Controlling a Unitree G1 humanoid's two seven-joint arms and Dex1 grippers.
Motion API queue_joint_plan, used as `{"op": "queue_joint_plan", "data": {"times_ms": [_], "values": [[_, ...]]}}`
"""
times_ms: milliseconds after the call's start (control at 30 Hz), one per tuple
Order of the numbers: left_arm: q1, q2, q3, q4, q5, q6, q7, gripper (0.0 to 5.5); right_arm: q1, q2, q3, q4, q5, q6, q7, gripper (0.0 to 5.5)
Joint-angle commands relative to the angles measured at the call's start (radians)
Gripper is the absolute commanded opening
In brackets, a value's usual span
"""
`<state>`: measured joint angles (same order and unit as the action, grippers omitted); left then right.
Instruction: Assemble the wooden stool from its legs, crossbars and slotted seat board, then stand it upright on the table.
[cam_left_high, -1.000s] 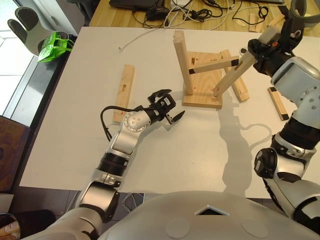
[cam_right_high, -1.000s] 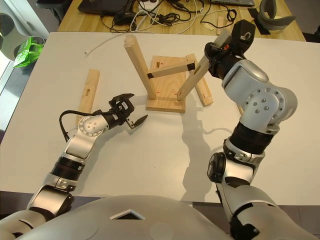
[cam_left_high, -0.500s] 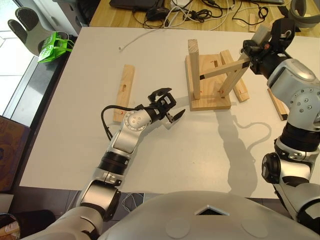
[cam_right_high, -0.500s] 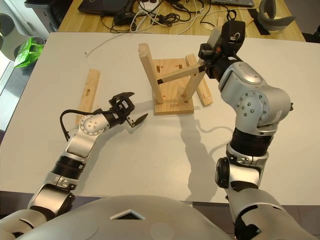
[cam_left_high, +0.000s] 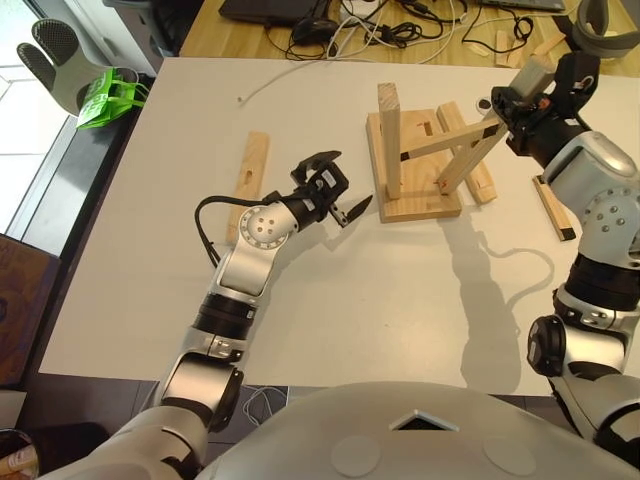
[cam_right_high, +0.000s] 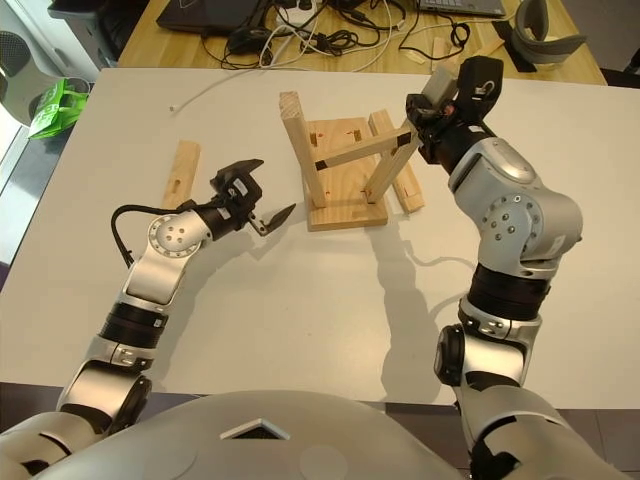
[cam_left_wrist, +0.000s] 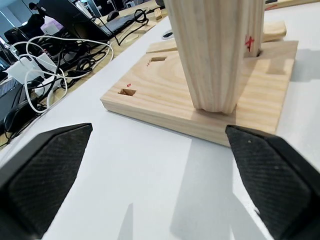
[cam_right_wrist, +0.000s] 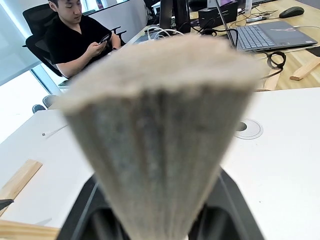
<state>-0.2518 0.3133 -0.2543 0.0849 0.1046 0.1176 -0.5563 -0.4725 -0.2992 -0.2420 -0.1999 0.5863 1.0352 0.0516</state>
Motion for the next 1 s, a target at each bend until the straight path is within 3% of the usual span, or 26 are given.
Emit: {"op": "queue_joint_plan", "data": {"times_ms": [33,267,567,1000], "values": [[-0.031,0.01,0.02,-0.008,-0.016,0.005,-0.01,4.94,0.002,-0.086,0.039,0.097,0.05,0.14,0.137,0.99],[-0.036,-0.01,0.0,0.001,-0.025,-0.008,-0.015,4.94,-0.158,-0.242,0.16,0.242,-0.003,0.076,0.385,0.99],[-0.048,-0.027,-0.019,0.014,-0.017,-0.011,-0.014,4.94,-0.192,-0.215,0.241,0.321,-0.066,-0.029,0.486,0.99],[-0.034,-0.023,-0.029,0.008,-0.01,-0.012,-0.002,4.94,-0.13,-0.117,0.114,0.258,-0.049,-0.144,0.441,0.99]]}}
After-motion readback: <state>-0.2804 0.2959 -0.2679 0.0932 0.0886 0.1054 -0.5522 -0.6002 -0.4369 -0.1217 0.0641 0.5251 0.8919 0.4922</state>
